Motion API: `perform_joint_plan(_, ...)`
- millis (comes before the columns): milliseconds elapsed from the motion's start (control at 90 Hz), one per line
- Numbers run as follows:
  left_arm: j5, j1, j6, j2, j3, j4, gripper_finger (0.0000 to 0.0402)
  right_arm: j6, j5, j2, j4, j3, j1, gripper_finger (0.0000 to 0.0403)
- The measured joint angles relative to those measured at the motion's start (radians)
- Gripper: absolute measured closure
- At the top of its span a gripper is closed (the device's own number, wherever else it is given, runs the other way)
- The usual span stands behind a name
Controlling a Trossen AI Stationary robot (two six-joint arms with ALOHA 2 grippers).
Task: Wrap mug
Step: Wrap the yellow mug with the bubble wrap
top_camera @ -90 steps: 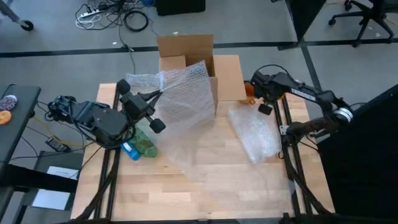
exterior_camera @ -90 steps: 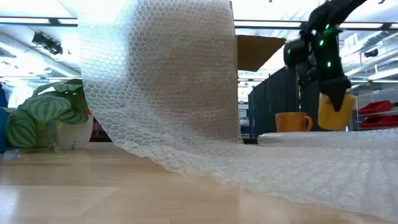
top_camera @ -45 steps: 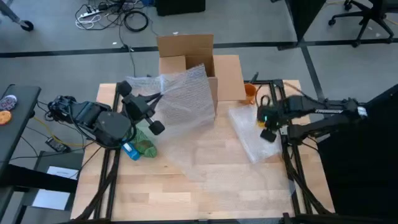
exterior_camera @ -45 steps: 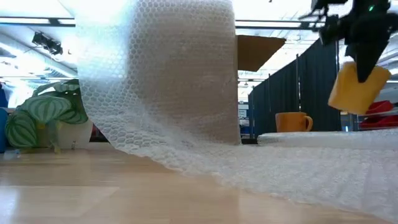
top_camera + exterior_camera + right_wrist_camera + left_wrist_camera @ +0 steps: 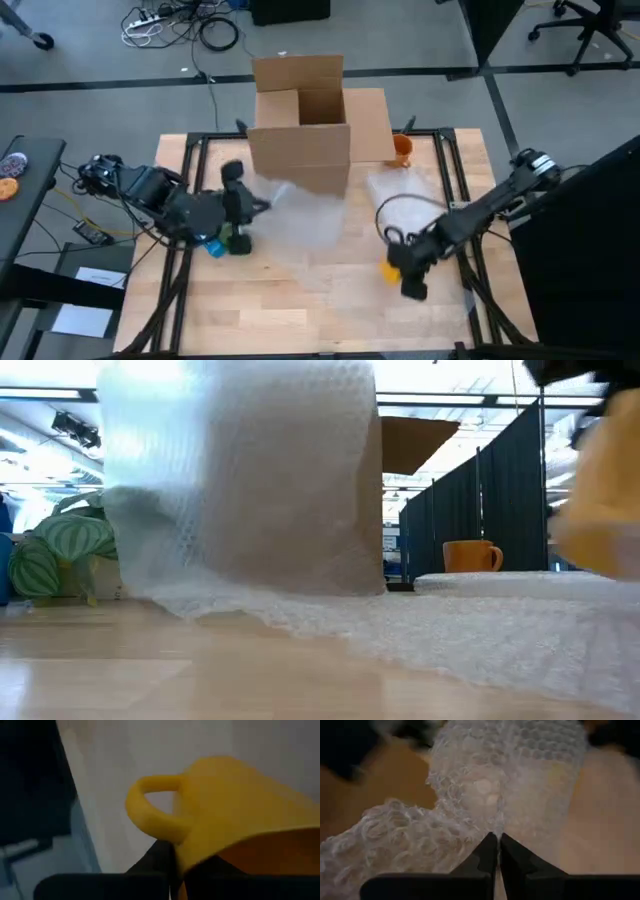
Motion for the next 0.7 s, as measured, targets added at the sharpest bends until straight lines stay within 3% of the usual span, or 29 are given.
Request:
perform_joint_plan(67, 0.047, -0.001, -0.038, 0.000, -0.013, -0.041, 0.0399, 0.020, -0.022, 0.052, -0.030, 0.038, 0.027, 0.0403)
perform_joint_plan(189, 0.029, -0.007, -0.103, 0.001, -0.020, -0.150, 0.0386, 0.060, -0.059, 0.128, -0.123, 0.093, 0.057, 0.0403)
perform_joint_plan(511, -0.508, -0.006, -0.295, -0.001, -0.020, -0.452, 0.0307, 0.162, -0.085, 0.174, -0.189, 0.116, 0.107, 0.0403)
perform_joint_plan(700, -0.564, -0.001, -0.297, -0.010, 0.023, -0.444, 0.0281, 0.170, -0.074, 0.173, -0.203, 0.116, 0.120, 0.0403)
